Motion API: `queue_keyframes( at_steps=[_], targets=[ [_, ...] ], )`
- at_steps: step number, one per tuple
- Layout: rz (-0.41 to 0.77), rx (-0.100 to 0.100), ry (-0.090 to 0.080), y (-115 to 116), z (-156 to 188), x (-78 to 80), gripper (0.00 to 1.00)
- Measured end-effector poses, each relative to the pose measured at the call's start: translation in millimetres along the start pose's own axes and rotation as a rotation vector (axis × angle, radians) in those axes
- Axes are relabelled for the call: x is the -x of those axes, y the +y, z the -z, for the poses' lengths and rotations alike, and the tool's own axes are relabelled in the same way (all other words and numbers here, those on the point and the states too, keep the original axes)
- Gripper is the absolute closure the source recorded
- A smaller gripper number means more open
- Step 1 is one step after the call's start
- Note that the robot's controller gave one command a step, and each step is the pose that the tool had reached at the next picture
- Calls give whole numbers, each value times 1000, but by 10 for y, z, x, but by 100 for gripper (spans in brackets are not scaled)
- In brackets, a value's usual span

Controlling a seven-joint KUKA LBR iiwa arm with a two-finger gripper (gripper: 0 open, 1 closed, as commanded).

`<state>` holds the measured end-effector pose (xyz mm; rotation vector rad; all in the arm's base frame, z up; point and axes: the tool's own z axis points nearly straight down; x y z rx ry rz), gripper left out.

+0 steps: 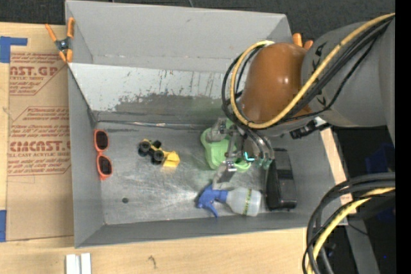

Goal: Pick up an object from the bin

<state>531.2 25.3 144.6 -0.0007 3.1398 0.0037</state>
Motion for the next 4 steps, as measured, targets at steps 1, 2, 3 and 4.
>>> queue_keyframes(
  at_steps=[1,2,3,4],
  targets=[
    [0,-1,0,-6,18,2,0],
    [-150,3,10,-536,-670,197,100],
    [-150,3,9,-536,-670,198,100],
    [-95,-3,-6,-548,928,322,100]
  ],
)
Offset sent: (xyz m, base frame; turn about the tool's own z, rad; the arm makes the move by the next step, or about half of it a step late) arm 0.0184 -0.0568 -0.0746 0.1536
